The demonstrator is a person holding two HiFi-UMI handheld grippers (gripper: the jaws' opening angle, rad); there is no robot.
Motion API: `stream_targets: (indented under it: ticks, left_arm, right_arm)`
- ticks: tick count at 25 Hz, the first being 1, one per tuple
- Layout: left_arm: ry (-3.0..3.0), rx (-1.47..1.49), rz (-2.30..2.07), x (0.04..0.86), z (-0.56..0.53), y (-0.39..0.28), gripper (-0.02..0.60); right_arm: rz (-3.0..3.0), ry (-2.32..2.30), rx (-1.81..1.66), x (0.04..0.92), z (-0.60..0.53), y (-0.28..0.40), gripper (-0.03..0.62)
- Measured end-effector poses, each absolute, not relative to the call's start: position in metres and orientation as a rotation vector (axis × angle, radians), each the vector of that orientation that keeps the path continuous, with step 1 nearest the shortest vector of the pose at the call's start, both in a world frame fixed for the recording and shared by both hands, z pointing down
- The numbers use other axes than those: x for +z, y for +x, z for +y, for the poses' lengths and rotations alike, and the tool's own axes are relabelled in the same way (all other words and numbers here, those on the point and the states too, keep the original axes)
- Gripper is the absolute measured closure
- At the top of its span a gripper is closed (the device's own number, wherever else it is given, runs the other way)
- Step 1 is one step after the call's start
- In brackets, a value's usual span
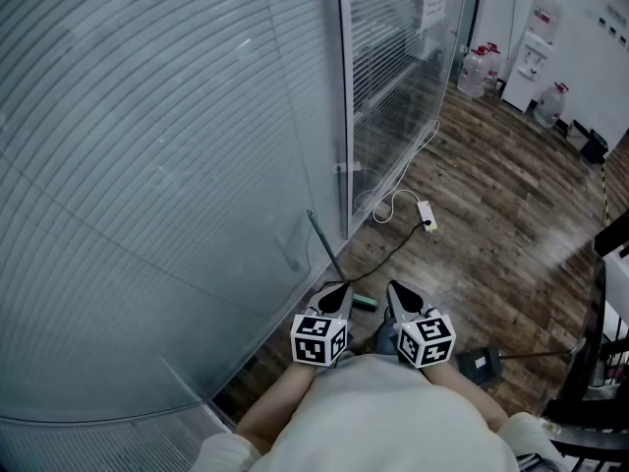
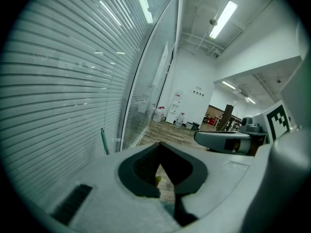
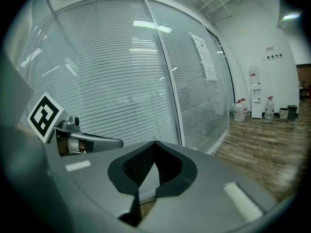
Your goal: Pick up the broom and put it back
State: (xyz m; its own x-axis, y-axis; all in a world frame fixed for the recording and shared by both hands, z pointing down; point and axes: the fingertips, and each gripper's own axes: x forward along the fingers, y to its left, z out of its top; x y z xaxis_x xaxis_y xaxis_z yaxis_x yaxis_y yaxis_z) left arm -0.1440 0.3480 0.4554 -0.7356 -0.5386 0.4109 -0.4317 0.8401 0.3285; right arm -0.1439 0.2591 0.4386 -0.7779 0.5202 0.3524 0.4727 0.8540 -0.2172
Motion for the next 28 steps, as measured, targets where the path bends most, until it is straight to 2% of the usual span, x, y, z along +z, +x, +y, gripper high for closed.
stream_targets:
  ticks: [28]
  left_arm:
    - [0.680, -0.293, -2.529, 0.459, 0.361, -0.152, 0.578]
  right_arm:
    - [-2.591, -0.772, 0.106, 0.448, 0.273, -0.151, 0.588]
